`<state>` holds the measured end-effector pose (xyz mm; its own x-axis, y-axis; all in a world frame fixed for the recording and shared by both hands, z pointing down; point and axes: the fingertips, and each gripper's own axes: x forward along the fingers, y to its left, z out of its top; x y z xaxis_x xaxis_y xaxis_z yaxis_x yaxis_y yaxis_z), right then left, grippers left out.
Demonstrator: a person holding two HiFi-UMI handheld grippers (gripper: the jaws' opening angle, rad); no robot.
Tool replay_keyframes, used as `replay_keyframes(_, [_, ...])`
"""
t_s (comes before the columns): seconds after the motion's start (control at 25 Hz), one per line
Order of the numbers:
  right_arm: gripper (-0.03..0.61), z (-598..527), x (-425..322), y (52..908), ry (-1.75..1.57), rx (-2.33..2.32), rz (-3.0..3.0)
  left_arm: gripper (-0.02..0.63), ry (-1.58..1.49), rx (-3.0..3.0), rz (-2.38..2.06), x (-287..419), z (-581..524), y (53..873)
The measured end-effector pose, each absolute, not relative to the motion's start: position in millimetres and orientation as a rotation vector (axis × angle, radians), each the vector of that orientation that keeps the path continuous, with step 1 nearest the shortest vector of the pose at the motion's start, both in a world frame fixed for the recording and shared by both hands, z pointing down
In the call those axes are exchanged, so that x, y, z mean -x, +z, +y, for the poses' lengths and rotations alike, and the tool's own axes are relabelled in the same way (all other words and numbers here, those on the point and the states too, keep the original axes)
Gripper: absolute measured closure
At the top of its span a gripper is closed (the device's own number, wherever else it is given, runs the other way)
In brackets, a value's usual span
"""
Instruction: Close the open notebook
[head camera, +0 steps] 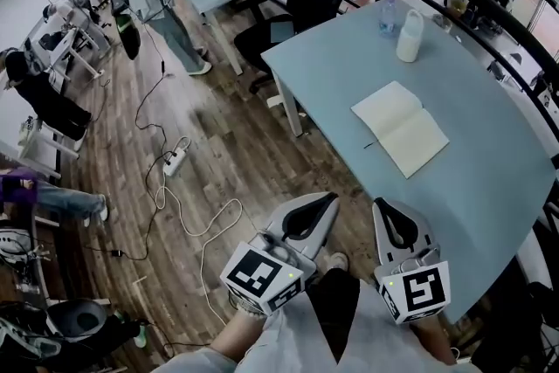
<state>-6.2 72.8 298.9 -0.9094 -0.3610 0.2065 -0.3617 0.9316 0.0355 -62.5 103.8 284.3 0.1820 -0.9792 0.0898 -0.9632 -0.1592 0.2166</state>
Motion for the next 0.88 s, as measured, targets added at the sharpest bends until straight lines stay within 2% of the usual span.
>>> replay_keyframes(0.88, [0.577, -0.7, -26.8, 305.3, 0.044, -0.746, -2.846, 0.611, -0.074, -2.334, -1.735, 39.1, 25.6, 285.5])
